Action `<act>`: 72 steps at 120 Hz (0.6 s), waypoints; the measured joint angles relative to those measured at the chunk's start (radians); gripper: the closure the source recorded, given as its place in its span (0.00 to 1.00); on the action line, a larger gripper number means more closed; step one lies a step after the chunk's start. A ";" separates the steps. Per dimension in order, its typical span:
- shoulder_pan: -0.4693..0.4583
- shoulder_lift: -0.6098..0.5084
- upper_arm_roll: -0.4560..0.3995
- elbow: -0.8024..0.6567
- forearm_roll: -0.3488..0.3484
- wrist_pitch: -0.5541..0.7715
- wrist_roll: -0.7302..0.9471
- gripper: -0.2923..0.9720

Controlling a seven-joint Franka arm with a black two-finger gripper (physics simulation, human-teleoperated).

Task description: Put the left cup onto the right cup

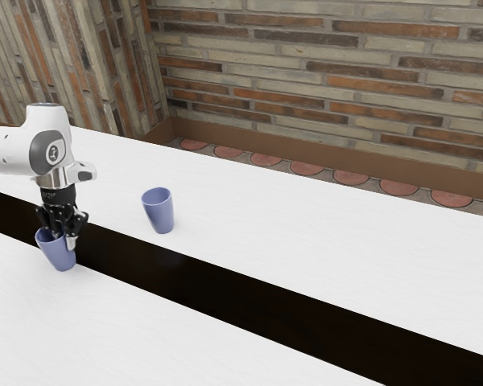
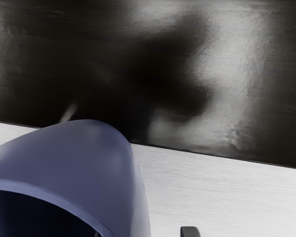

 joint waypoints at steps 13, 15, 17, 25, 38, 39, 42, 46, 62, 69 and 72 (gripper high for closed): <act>0.000 0.000 0.001 0.002 0.000 0.000 0.001 0.78; 0.000 0.000 0.001 0.003 0.000 0.000 0.001 0.78; 0.000 0.001 0.001 0.003 0.000 0.000 0.001 0.79; 0.000 0.001 0.001 0.004 0.000 0.000 0.001 0.81; -0.001 0.001 0.001 0.004 0.002 0.001 0.000 0.83; -0.001 0.001 0.001 0.004 0.002 0.001 0.000 0.83; -0.001 0.001 0.001 0.004 0.003 0.001 0.000 0.83; -0.001 0.000 0.001 0.004 0.003 0.001 -0.001 0.83; -0.002 0.000 0.001 0.004 0.005 0.002 -0.004 0.84; -0.001 0.000 0.001 0.004 0.006 0.003 -0.005 0.84; -0.001 0.000 0.001 0.004 0.006 0.003 -0.005 0.84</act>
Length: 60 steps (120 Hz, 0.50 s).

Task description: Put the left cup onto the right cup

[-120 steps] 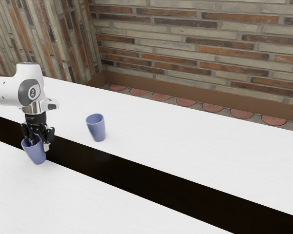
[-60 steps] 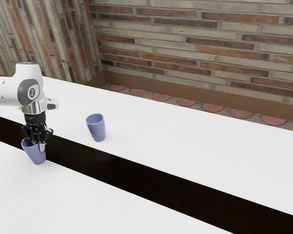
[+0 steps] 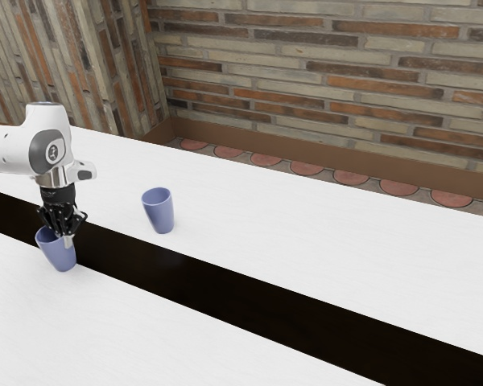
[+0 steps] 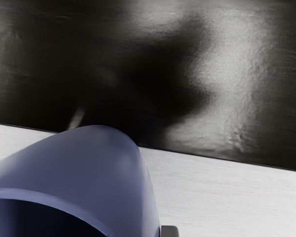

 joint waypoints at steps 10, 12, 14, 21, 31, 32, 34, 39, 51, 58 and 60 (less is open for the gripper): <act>-0.001 -0.002 0.001 0.000 0.001 0.000 -0.002 0.85; -0.002 -0.003 0.001 0.000 0.001 0.000 -0.002 0.85; -0.003 -0.006 0.001 0.000 0.001 0.000 -0.002 0.85; -0.007 -0.017 0.000 0.000 0.001 0.000 -0.003 0.85; -0.012 -0.036 -0.001 0.000 0.002 -0.003 -0.005 0.85; -0.014 -0.038 -0.001 0.000 0.002 -0.003 -0.005 0.85; -0.017 -0.042 -0.001 -0.001 0.003 -0.004 -0.005 0.85; -0.024 -0.050 -0.001 -0.001 0.003 -0.005 -0.006 0.85; -0.043 -0.072 -0.002 -0.001 0.005 -0.010 -0.007 0.85; -0.055 -0.091 -0.002 -0.001 0.006 -0.014 -0.009 0.85; -0.058 -0.096 -0.003 -0.001 0.006 -0.015 -0.009 0.85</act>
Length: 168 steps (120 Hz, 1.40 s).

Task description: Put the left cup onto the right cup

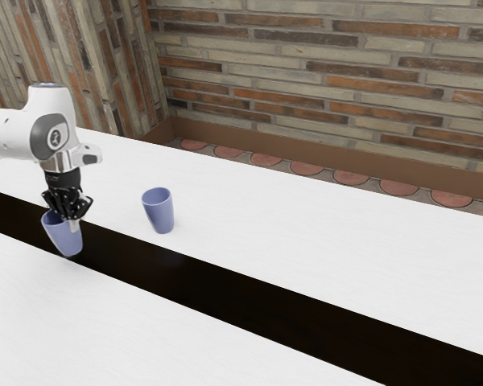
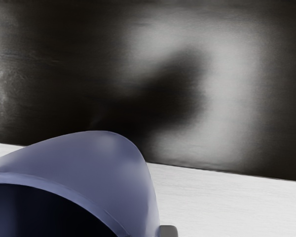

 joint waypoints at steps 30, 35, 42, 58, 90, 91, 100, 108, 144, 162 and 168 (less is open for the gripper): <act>-0.060 -0.062 -0.015 0.017 0.021 -0.029 -0.006 0.85; -0.067 -0.071 -0.018 0.024 0.026 -0.039 -0.008 0.85; -0.071 -0.083 -0.028 0.036 0.031 -0.055 -0.012 0.85; -0.073 -0.089 -0.066 0.094 0.055 -0.102 -0.022 0.85; -0.081 -0.088 -0.118 0.160 0.073 -0.169 -0.040 0.85; -0.081 -0.088 -0.119 0.161 0.073 -0.171 -0.041 0.85; -0.079 -0.088 -0.137 0.180 0.076 -0.186 -0.045 0.85; -0.079 -0.085 -0.161 0.205 0.088 -0.196 -0.050 0.85; -0.129 -0.007 -0.191 0.345 0.121 -0.242 -0.070 0.85; -0.151 0.014 -0.192 0.386 0.131 -0.262 -0.078 0.85; -0.153 0.016 -0.192 0.393 0.133 -0.266 -0.080 0.85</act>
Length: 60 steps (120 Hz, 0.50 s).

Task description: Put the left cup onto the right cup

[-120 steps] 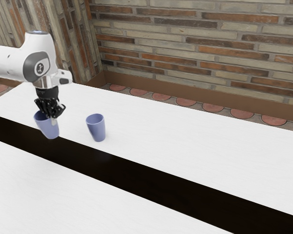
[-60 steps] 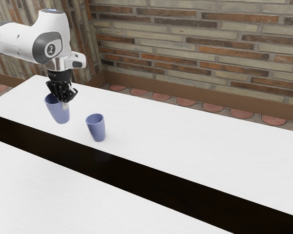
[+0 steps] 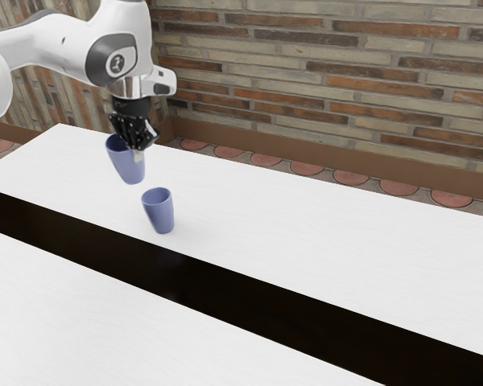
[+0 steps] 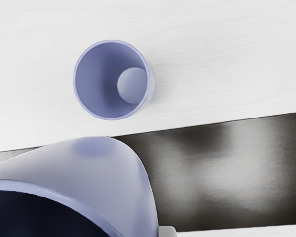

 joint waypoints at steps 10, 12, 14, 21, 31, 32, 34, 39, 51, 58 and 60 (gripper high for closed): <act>-0.004 0.011 -0.002 0.013 0.006 -0.005 -0.003 0.85; -0.005 0.015 -0.002 0.017 0.007 -0.005 -0.004 0.85; -0.005 0.019 -0.003 0.022 0.009 -0.006 -0.004 0.85; -0.007 0.036 -0.004 0.040 0.014 -0.008 -0.006 0.85; -0.009 0.074 -0.006 0.078 0.019 -0.012 -0.008 0.85; -0.010 0.078 -0.006 0.082 0.019 -0.013 -0.008 0.85; -0.010 0.085 -0.006 0.091 0.021 -0.015 -0.008 0.85; -0.013 0.104 -0.011 0.112 0.026 -0.019 -0.009 0.85; -0.015 0.132 -0.021 0.143 0.037 -0.029 -0.011 0.85; -0.015 0.144 -0.022 0.151 0.040 -0.032 -0.012 0.85; -0.015 0.148 -0.023 0.154 0.041 -0.033 -0.012 0.85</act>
